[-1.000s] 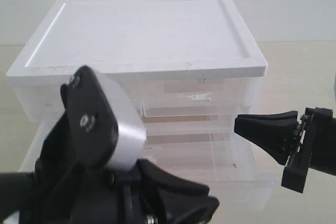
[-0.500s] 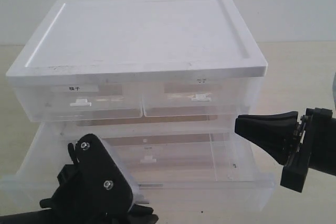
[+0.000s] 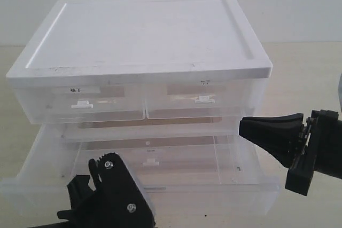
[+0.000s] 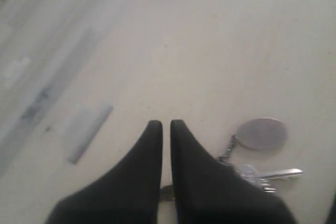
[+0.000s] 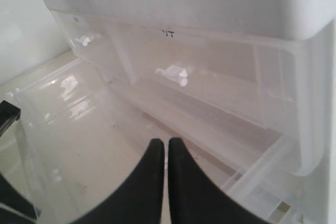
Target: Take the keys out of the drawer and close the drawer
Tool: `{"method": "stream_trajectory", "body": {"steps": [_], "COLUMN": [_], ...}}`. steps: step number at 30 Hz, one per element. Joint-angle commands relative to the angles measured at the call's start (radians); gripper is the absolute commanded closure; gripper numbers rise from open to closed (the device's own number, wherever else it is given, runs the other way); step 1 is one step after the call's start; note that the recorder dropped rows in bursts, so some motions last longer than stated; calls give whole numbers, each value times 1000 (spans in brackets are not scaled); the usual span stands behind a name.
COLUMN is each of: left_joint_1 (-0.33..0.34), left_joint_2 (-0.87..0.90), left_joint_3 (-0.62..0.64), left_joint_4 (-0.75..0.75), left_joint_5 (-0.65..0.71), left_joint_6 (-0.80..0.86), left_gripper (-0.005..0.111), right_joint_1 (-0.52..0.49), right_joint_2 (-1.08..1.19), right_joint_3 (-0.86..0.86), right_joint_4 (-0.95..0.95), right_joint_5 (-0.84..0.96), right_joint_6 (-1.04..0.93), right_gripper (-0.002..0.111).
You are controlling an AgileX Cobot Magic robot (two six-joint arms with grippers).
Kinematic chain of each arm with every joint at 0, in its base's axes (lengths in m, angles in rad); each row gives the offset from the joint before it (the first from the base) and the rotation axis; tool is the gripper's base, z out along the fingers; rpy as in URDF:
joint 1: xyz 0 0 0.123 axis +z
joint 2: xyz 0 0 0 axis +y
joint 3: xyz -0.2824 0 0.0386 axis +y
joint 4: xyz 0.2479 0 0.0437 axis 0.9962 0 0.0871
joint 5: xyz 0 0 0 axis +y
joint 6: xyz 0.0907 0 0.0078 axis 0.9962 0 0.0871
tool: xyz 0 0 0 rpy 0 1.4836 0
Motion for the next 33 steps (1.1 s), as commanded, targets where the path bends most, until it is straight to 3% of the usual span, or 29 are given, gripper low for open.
{"method": "stream_trajectory", "body": {"steps": [1, 7, 13, 24, 33], "left_joint_1": [-6, -6, -4, 86, 86], "left_joint_2": [50, 61, 61, 61, 61], "left_joint_3": [7, 3, 1, -1, -1], "left_joint_4": [2, 187, 187, 187, 187], "left_joint_5": [186, 209, 341, 364, 491], "left_joint_6": [-69, -242, -264, -234, -234], "left_gripper": [102, 102, 102, 102, 102], "right_joint_1": [-3, -3, -3, -3, -3], "right_joint_2": [2, 2, 2, 2, 2], "right_joint_3": [-1, -1, -1, -1, -1], "right_joint_4": [4, 4, 0, -8, -20], "right_joint_5": [0, -11, -16, -32, -37], "right_joint_6": [-1, -1, -1, -1, -1], "right_gripper": [108, 108, 108, 108, 108]}}
